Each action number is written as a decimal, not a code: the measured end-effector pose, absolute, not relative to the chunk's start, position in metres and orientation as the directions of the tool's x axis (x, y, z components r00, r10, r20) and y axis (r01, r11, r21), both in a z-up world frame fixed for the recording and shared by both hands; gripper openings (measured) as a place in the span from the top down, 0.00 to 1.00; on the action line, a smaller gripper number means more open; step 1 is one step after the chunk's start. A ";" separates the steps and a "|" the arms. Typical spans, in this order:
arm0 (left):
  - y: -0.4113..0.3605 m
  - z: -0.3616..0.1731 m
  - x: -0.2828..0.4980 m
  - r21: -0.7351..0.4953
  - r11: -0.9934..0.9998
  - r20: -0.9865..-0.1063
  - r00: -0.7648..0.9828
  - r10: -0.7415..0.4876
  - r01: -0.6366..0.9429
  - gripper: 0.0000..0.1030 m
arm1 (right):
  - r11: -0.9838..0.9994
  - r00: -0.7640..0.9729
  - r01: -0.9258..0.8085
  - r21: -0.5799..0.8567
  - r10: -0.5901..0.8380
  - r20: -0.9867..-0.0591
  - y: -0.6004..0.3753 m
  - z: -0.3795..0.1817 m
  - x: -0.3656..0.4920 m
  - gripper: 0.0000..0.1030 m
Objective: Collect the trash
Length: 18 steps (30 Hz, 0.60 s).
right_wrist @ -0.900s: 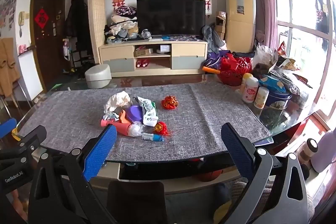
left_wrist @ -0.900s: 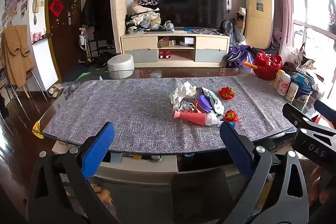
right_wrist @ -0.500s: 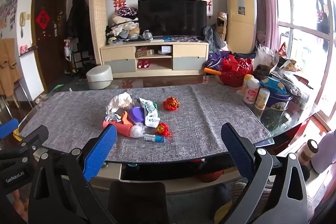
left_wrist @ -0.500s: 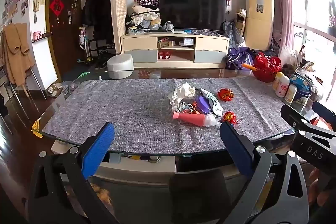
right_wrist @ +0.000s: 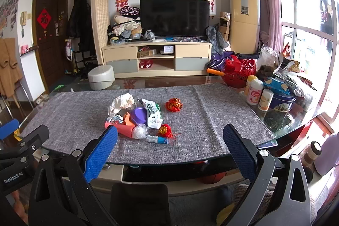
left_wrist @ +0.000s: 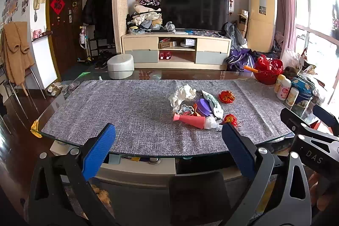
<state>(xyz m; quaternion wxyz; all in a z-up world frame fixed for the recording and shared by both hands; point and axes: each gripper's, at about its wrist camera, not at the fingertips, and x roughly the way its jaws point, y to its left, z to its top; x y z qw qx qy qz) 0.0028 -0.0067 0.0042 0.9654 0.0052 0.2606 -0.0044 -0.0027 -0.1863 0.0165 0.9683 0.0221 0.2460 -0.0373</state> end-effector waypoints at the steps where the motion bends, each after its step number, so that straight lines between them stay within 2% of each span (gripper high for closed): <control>1: -0.008 0.005 0.003 0.008 1.000 -0.503 0.864 -0.006 0.011 0.08 | 0.996 0.876 0.083 0.024 -0.062 -0.479 -0.187 0.016 -0.003 0.03; 18: -0.014 0.020 0.001 0.004 1.000 -0.502 0.865 -0.005 0.008 0.08 | 0.996 0.875 0.081 0.025 -0.059 -0.481 -0.188 0.016 -0.002 0.03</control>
